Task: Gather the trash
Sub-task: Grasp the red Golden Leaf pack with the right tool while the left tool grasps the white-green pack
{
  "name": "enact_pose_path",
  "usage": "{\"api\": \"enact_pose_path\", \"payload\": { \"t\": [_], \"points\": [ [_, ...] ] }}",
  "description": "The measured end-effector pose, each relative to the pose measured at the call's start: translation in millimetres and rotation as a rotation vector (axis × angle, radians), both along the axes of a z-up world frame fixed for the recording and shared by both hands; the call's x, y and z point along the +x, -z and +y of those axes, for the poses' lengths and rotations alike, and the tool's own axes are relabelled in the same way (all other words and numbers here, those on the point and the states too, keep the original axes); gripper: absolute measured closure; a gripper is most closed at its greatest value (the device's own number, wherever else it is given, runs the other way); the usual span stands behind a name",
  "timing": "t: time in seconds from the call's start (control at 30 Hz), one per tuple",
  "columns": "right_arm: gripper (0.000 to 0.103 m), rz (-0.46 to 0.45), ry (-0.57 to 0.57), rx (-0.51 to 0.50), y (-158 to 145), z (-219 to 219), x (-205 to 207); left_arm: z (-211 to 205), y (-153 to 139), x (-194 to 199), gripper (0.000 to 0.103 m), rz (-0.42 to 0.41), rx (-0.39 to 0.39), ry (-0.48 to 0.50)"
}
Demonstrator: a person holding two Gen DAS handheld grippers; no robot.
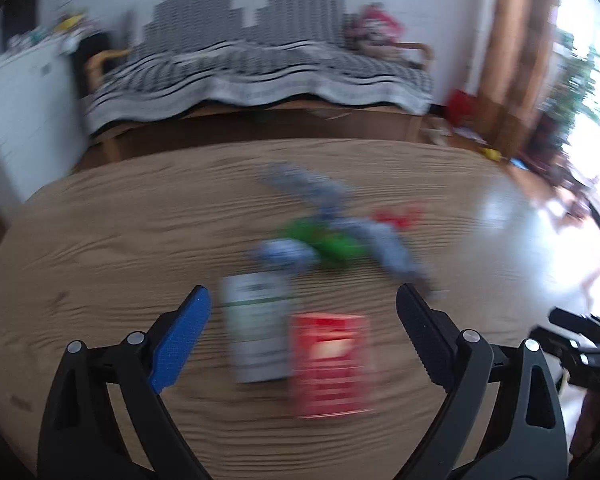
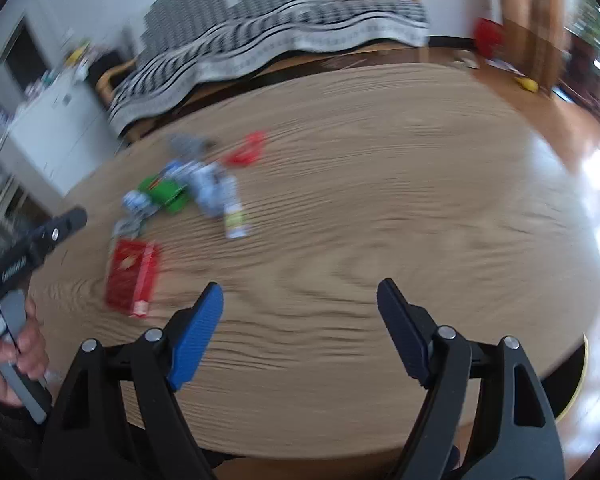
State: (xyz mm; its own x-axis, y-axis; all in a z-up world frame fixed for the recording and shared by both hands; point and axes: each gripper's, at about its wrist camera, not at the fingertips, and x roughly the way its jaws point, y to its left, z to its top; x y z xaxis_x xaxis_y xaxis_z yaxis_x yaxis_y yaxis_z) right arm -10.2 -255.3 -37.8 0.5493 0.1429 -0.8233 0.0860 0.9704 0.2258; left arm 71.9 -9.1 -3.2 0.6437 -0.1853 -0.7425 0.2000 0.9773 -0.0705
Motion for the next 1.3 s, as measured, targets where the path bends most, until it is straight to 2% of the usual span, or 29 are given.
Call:
{"api": "enact_pose_path", "payload": {
  "t": [0.1, 0.2, 0.27, 0.5, 0.63, 0.7, 0.73, 0.77, 0.97, 1.2, 1.3],
  "points": [
    [0.026, 0.026, -0.064, 0.016, 12, 44, 18, 52, 7, 10, 0.012, 0.028, -0.025, -0.096],
    [0.026, 0.044, -0.126, 0.048, 22, 91, 28, 83, 8, 15, 0.012, 0.031, -0.030, -0.165],
    [0.021, 0.042, -0.141, 0.073, 25, 111, 34, 94, 13, 20, 0.012, 0.038, -0.021, -0.192],
    [0.017, 0.072, -0.187, 0.091, 39, 153, 54, 107, 29, 34, 0.012, 0.075, -0.003, -0.204],
    [0.017, 0.073, -0.195, 0.019, 47, 168, 64, 107, 34, 39, 0.012, 0.098, -0.027, -0.204],
    [0.025, 0.074, -0.198, -0.005, 50, 172, 67, 101, 35, 41, 0.012, 0.098, -0.018, -0.191],
    [0.038, 0.075, -0.200, -0.010, 51, 173, 68, 97, 36, 42, 0.012, 0.098, -0.010, -0.181],
    [0.039, 0.071, -0.206, -0.022, 50, 174, 68, 94, 37, 40, 0.012, 0.098, -0.005, -0.173],
    [0.042, 0.001, -0.225, -0.090, 32, 165, 58, 67, 44, 39, 0.012, 0.109, 0.027, -0.122],
    [0.042, -0.043, -0.145, -0.093, 9, 108, 44, 17, 58, 38, 0.012, 0.135, 0.076, -0.049],
    [0.042, -0.043, -0.120, -0.091, 5, 88, 34, -4, 67, 40, 0.012, 0.147, 0.125, -0.021]
  ]
}}
